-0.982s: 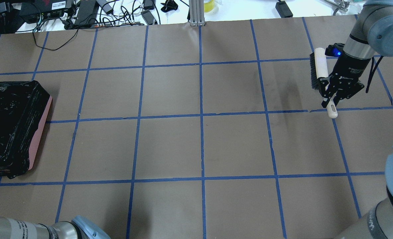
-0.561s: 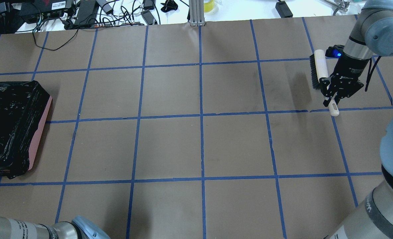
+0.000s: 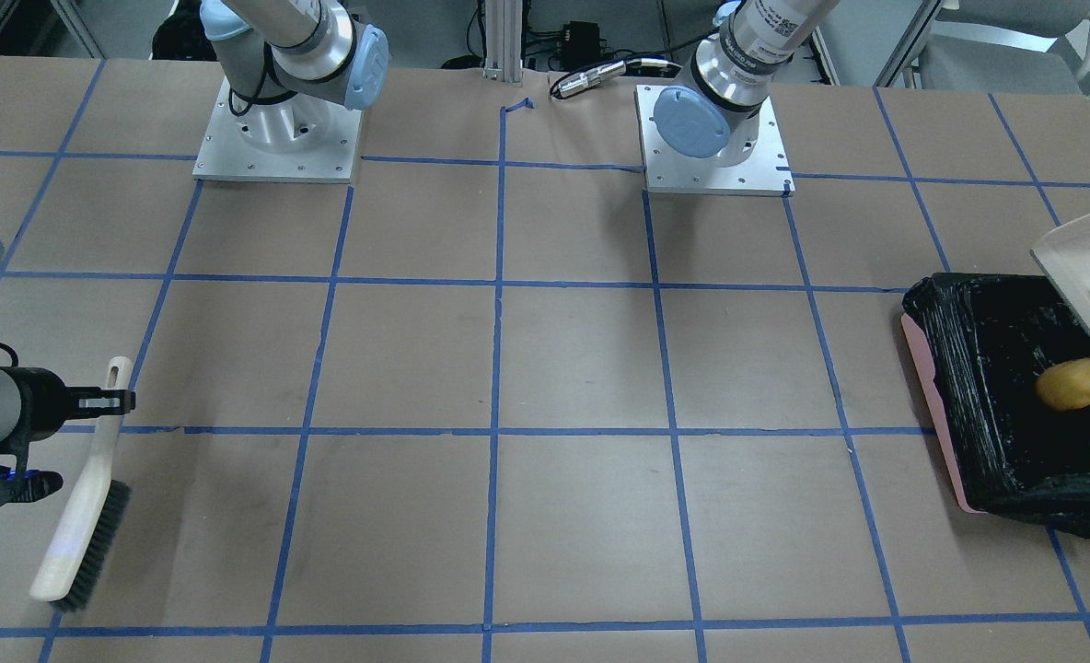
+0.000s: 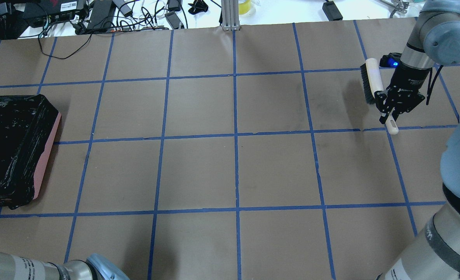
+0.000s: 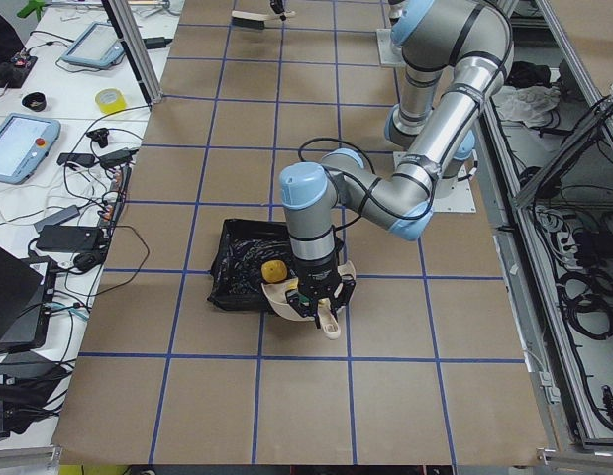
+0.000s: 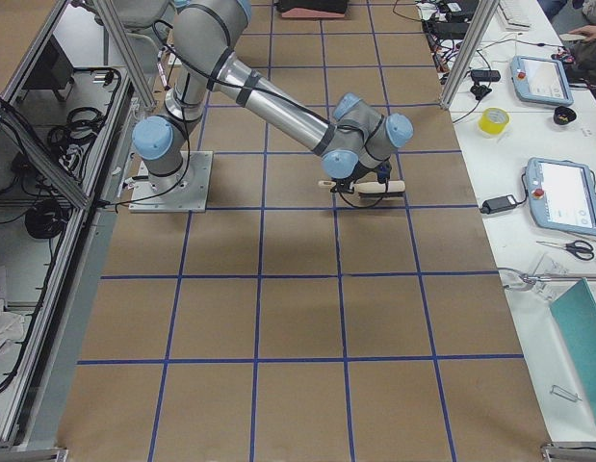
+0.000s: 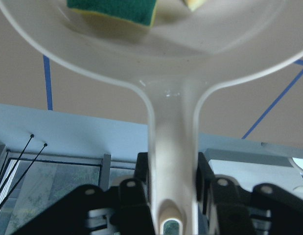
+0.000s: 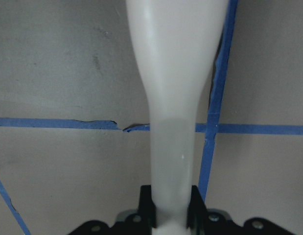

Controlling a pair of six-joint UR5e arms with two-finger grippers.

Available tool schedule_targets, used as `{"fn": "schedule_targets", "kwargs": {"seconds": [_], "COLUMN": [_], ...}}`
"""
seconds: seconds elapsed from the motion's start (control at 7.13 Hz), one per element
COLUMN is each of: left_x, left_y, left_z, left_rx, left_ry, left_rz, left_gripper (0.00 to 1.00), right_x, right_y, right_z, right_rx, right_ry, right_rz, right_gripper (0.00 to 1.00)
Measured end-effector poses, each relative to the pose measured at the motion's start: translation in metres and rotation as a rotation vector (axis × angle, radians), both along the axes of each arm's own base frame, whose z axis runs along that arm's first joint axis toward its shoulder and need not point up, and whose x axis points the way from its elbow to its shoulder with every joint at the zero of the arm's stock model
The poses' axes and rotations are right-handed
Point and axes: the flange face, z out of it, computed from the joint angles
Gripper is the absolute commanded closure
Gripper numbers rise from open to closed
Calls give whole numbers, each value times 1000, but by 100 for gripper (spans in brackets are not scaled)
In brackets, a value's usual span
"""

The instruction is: Sweep and dump trash into bin

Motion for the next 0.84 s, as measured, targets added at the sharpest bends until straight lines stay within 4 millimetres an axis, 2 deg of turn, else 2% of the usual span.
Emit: {"fn": "schedule_targets", "kwargs": {"seconds": [0.28,0.56,0.7,0.84], "left_x": [-21,-39,-54,-77], "left_y": [-13,-26,-38,-56], "left_z": [-7,-6,-1,8], "left_rx": [80,134,152,160], "left_ry": [-77,-128,-170,-242], "left_rz": [-15,-31,-48,-71], "left_gripper": [100,100,100,100], "right_x": [0,0,0,1], "right_y": [0,1,1,2], "right_z": [-3,-4,-5,-6], "right_rx": [3,7,9,10], "right_ry": [4,4,3,0], "right_rz": [-3,-5,-6,-8], "right_gripper": [100,100,100,100]}}
